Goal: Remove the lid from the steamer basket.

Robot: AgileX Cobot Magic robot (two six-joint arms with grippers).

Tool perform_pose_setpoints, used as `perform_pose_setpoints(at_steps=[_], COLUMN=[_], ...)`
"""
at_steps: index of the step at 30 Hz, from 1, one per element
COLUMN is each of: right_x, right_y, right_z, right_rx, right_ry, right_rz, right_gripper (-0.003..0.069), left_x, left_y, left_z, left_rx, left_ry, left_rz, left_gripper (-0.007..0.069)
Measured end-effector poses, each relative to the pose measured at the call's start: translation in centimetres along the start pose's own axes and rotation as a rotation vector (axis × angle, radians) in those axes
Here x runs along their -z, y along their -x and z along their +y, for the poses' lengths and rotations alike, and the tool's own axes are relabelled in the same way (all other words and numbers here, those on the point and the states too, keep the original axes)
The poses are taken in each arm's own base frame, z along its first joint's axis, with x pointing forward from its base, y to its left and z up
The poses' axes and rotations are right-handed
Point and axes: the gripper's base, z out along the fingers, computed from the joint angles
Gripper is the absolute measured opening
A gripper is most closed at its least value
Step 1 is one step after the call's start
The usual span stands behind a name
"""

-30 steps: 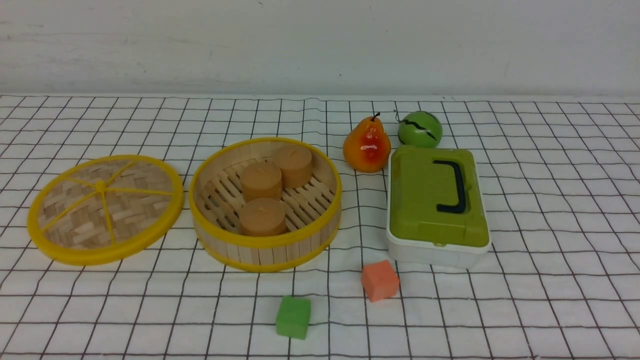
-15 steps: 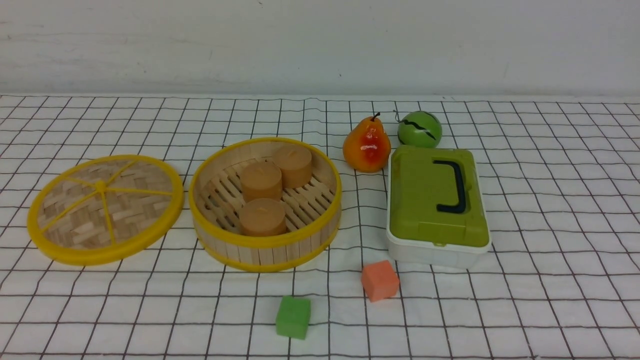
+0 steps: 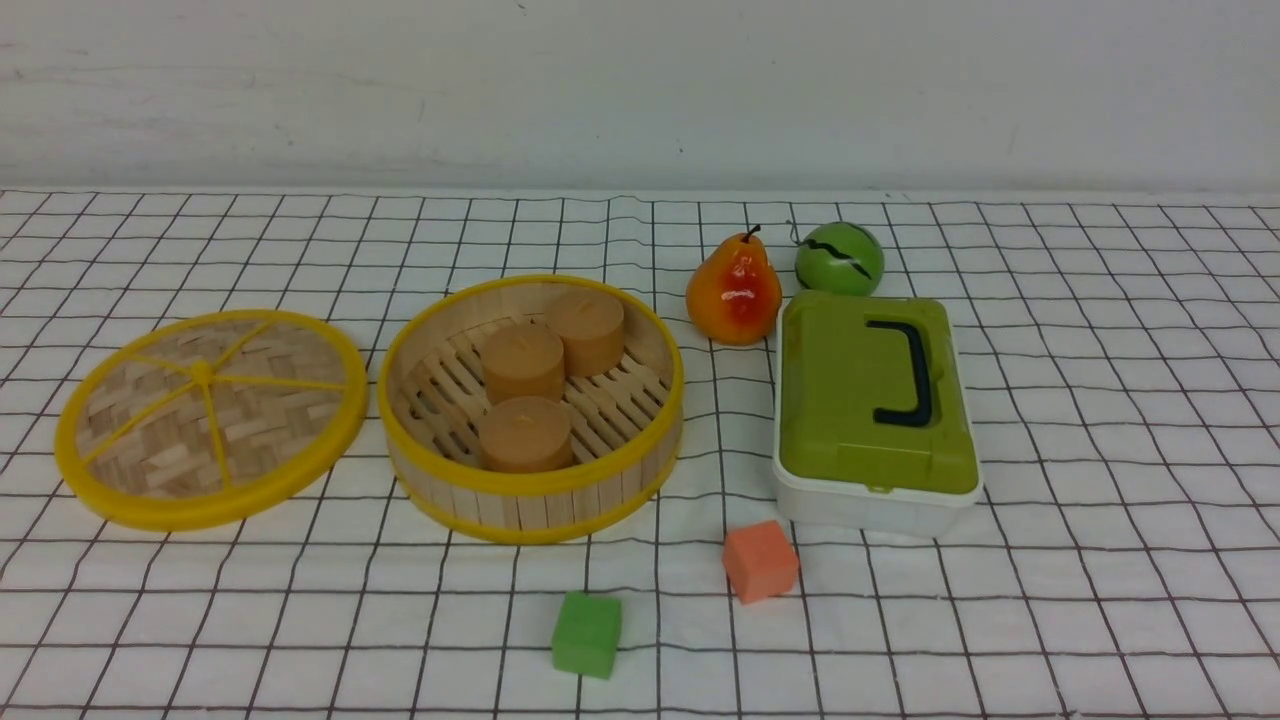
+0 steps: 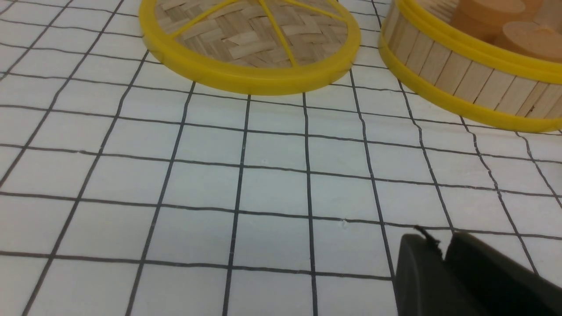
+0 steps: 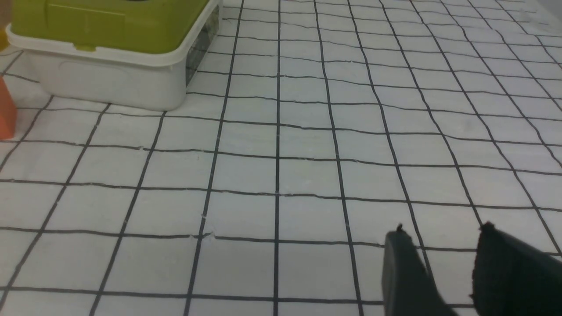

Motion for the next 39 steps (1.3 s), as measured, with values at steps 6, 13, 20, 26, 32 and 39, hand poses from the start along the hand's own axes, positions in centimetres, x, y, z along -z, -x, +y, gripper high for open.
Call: perform_pose_setpoints(at_steps=[6,13,20,26,32,39], right_x=[0.00,0.00,0.00,0.00,0.00,0.00], right_y=[0.00,0.00,0.00,0.00,0.00,0.00], right_z=[0.00,0.00,0.00,0.00,0.00,0.00], right_rx=[0.000,0.000,0.000,0.000,0.000,0.000], right_ry=[0.000,0.000,0.000,0.000,0.000,0.000], right_rz=[0.000,0.000,0.000,0.000,0.000,0.000], right_gripper=[0.0239,0.0239,0.0239,0.0239,0.0239,0.0239], left_x=[0.00,0.00,0.00,0.00,0.00,0.00], left_y=[0.00,0.00,0.00,0.00,0.00,0.00], left_z=[0.00,0.00,0.00,0.00,0.00,0.00], left_rx=[0.000,0.000,0.000,0.000,0.000,0.000], left_ry=[0.000,0.000,0.000,0.000,0.000,0.000], left_rz=[0.000,0.000,0.000,0.000,0.000,0.000], left_gripper=[0.0086,0.0093,0.0101,0.0108,0.0113,0.0120])
